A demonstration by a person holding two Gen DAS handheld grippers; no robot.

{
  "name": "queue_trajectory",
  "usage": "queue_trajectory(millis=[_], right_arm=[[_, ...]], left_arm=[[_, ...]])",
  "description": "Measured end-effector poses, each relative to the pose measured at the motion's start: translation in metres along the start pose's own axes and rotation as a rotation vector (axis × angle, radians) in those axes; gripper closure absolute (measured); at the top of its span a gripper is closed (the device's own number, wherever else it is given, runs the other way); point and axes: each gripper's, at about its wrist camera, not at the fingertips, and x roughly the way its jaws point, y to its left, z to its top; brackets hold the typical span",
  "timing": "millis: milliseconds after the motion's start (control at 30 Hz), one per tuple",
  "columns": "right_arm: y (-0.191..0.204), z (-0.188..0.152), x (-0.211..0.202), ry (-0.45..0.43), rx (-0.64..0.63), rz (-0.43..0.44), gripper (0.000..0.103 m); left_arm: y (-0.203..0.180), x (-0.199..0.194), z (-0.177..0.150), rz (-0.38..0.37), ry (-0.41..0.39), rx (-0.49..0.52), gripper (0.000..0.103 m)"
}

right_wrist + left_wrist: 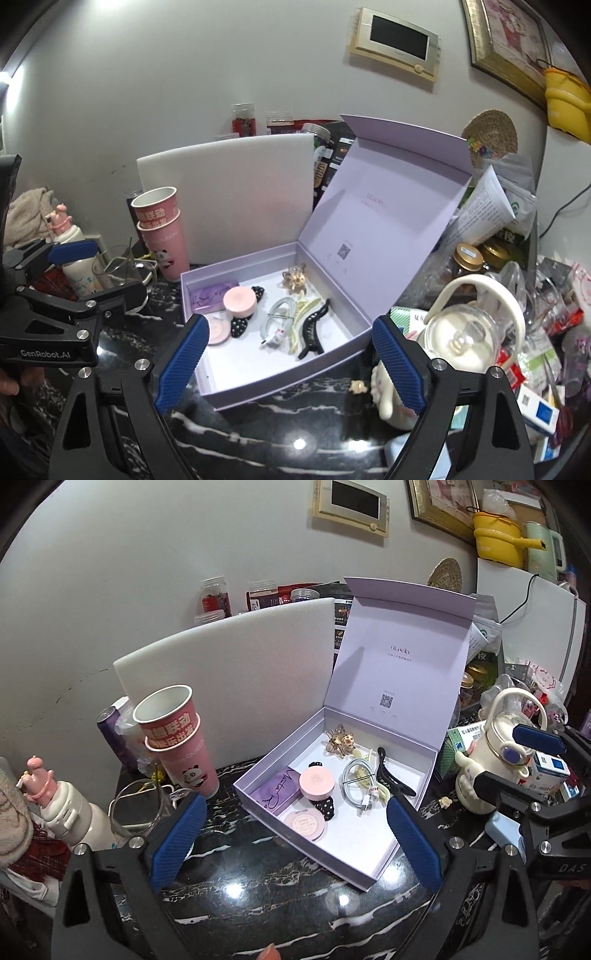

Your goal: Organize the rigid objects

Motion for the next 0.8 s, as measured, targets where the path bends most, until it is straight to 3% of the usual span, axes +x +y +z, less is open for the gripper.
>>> queue_trajectory(millis=[800], right_arm=[[0.028, -0.042, -0.022, 0.071, 0.010, -0.014, 0.010]], left_arm=[[0.002, -0.027, -0.050, -0.003, 0.052, -0.081, 0.003]])
